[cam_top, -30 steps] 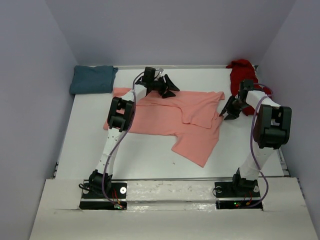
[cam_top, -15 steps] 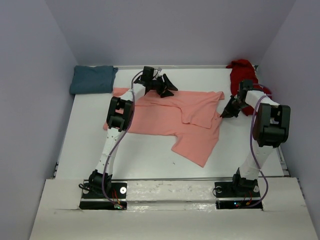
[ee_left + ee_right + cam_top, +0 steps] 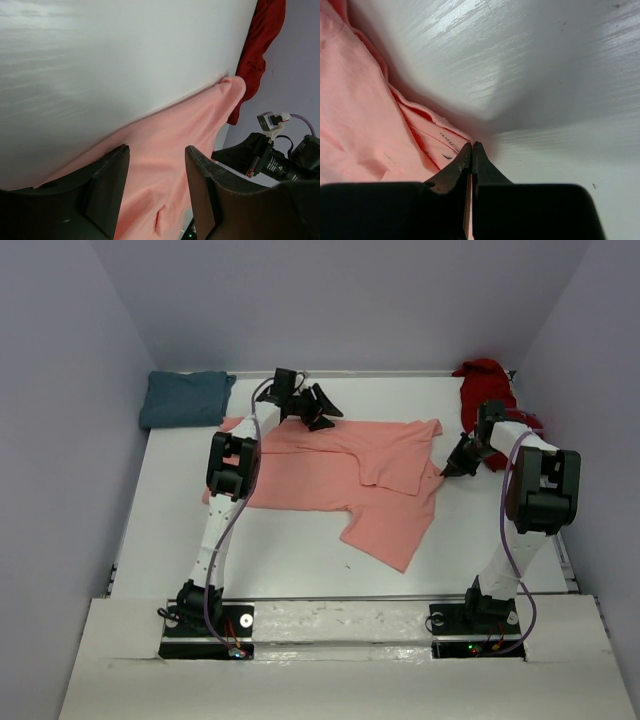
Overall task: Fold and stack the t-shirts
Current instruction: Fold the tshirt
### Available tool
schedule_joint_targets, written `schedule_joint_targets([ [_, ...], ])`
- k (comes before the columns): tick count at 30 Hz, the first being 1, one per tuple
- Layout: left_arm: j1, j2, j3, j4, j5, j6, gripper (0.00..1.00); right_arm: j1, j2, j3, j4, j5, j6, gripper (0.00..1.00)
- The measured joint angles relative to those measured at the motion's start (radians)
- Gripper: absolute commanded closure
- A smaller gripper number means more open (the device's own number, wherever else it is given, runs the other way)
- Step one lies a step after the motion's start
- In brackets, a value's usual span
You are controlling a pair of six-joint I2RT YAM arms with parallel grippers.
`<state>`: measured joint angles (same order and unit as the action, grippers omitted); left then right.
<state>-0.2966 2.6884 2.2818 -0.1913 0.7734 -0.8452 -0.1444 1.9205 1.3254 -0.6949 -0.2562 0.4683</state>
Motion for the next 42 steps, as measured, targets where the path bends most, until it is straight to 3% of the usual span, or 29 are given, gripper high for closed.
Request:
schedule_joint_targets([
  [15, 0.123, 0.0, 0.023, -0.042, -0.045, 0.036, 0.37, -0.002, -0.03, -0.065, -0.036, 0.092, -0.005, 1.0],
  [18, 0.127, 0.0, 0.023, -0.041, -0.045, 0.037, 0.37, -0.009, -0.037, -0.064, -0.039, 0.104, -0.005, 0.84],
  [19, 0.127, -0.001, 0.023, -0.041, -0.045, 0.038, 0.37, -0.012, -0.037, -0.064, -0.038, 0.103, -0.008, 0.65],
  [20, 0.127, -0.001, 0.023, -0.041, -0.045, 0.039, 0.37, -0.013, -0.037, -0.064, -0.038, 0.102, -0.007, 0.56],
  [23, 0.129, -0.001, 0.023, -0.041, -0.046, 0.044, 0.37, -0.016, -0.039, -0.064, -0.038, 0.091, -0.015, 0.42],
  [33, 0.145, -0.064, 0.014, -0.165, -0.117, 0.128, 0.37, -0.018, -0.04, -0.056, -0.036, 0.026, -0.019, 0.41],
  [42, 0.286, -0.462, -0.175, -0.28, -0.24, 0.237, 0.36, -0.018, 0.011, 0.037, -0.016, -0.035, -0.019, 0.4],
])
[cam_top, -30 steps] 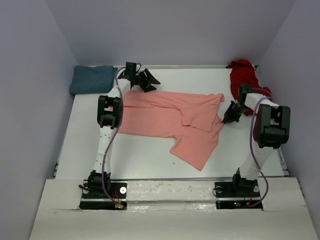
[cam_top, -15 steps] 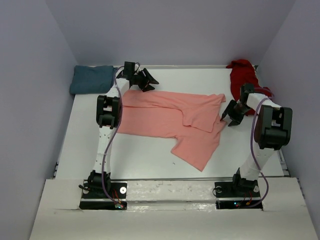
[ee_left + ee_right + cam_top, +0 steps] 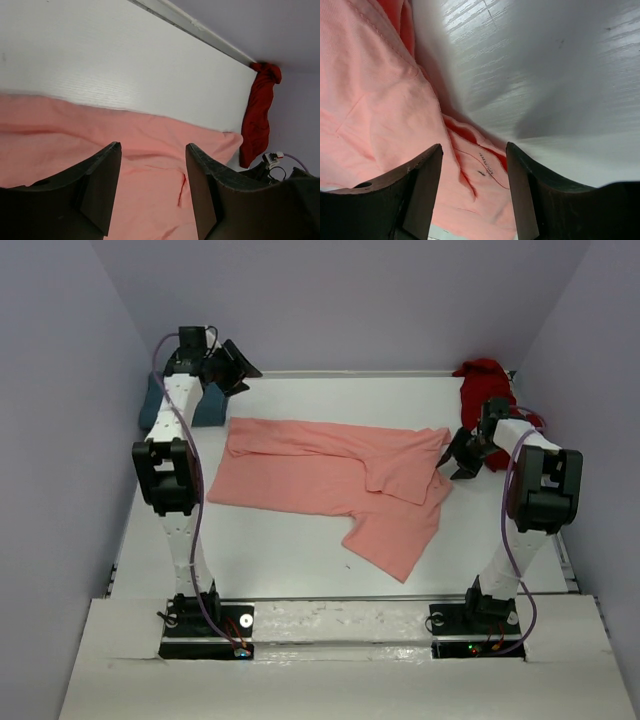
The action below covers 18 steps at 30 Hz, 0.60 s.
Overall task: Fold and stack the t-shirts
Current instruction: Fold the tshirt
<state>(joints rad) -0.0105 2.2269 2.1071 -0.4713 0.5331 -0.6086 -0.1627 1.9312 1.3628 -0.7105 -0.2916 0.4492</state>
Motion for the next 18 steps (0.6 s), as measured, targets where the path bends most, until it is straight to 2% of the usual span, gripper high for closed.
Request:
schedule_joint_targets([
  [3, 0.048, -0.144, -0.093, -0.013, -0.018, 0.023, 0.37, 0.0, 0.002, -0.008, 0.004, -0.023, 0.001, 0.4],
  [7, 0.091, -0.279, -0.317, -0.025, -0.05, 0.05, 0.37, -0.001, -0.019, -0.06, 0.024, -0.052, 0.007, 0.4],
  [13, 0.143, -0.304, -0.637, -0.068, -0.083, 0.043, 0.36, -0.023, -0.152, -0.205, 0.04, -0.119, 0.042, 0.4],
  [18, 0.192, -0.38, -0.782, -0.125, -0.164, 0.04, 0.36, -0.033, -0.345, -0.303, 0.042, -0.135, 0.063, 0.4],
])
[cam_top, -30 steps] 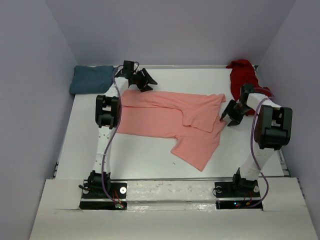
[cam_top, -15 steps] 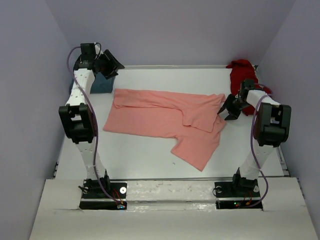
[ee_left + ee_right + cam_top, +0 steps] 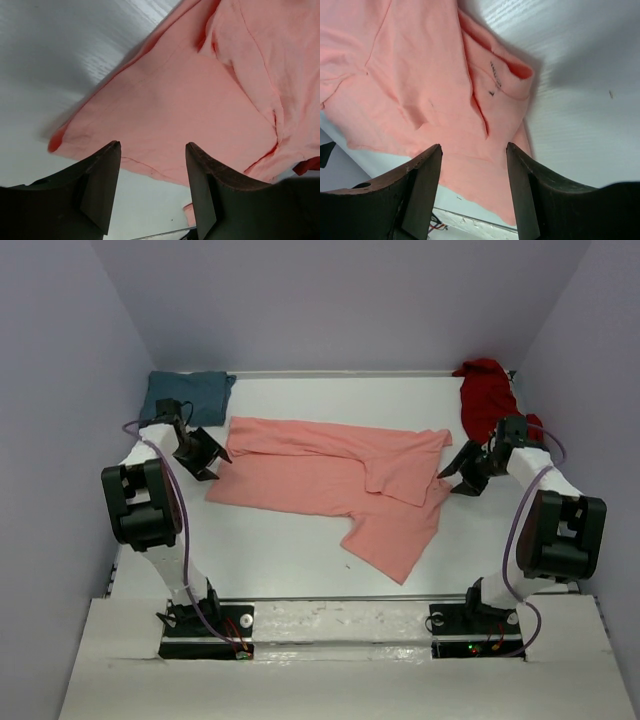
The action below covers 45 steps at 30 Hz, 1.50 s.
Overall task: Fold and stack the t-shirts
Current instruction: Fold the tshirt
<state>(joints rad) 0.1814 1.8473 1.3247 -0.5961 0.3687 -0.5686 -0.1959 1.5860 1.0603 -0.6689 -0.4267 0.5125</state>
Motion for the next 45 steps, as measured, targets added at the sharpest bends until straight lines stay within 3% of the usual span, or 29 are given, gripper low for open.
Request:
schedule_joint_targets([
  [7, 0.078, -0.143, -0.074, -0.001, -0.041, 0.0, 0.35, 0.0, -0.093, -0.075, -0.02, -0.002, 0.005, 0.4],
  [17, 0.135, -0.169, -0.239, -0.015, -0.054, 0.008, 0.35, 0.0, -0.183, -0.188, -0.111, -0.008, -0.021, 0.39],
  [39, 0.129, -0.167, -0.285, 0.088, -0.108, -0.008, 0.4, 0.114, -0.362, -0.081, -0.232, 0.041, -0.092, 0.38],
  [45, 0.123, -0.129, -0.311, 0.137, -0.108, -0.016, 0.43, 0.217, -0.353, -0.049, -0.265, 0.067, -0.103, 0.38],
])
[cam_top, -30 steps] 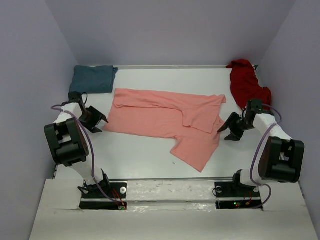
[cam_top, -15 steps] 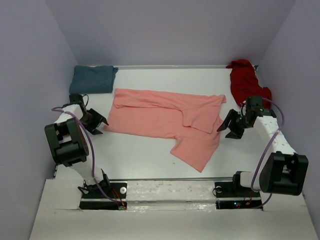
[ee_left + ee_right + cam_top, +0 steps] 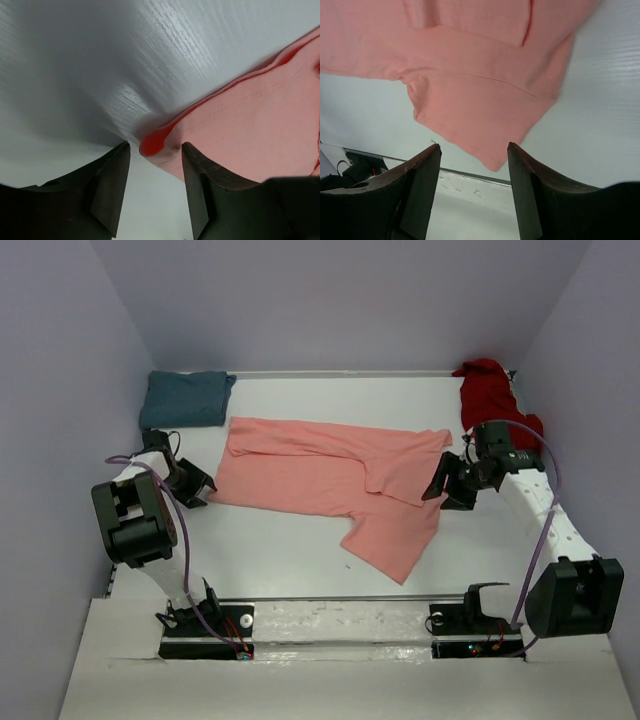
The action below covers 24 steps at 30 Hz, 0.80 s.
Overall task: Fold and stack the t-shirts
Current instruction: Fold the tshirt
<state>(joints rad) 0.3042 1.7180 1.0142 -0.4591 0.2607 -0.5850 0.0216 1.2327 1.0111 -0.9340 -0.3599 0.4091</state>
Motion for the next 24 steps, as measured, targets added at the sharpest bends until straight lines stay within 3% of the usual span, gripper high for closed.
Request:
schedule_joint_targets([
  [3, -0.004, 0.001, 0.0, 0.007, 0.003, -0.003, 0.45, 0.072, 0.021, 0.035, -0.004, 0.021, -0.01, 0.38],
  [7, -0.009, 0.003, -0.008, 0.027, 0.005, -0.008, 0.65, 0.149, 0.043, 0.067, -0.012, 0.046, -0.026, 0.38],
  [8, -0.01, 0.008, -0.009, 0.034, 0.012, -0.011, 0.66, 0.161, 0.045, 0.073, -0.017, 0.052, -0.031, 0.38],
  [17, -0.01, 0.036, 0.006, 0.052, 0.049, -0.018, 0.66, 0.31, 0.038, 0.068, -0.103, 0.099, -0.006, 0.38],
  [24, -0.013, 0.059, 0.034, 0.05, 0.054, -0.015, 0.65, 0.396, -0.11, -0.123, -0.158, 0.087, 0.121, 0.38],
])
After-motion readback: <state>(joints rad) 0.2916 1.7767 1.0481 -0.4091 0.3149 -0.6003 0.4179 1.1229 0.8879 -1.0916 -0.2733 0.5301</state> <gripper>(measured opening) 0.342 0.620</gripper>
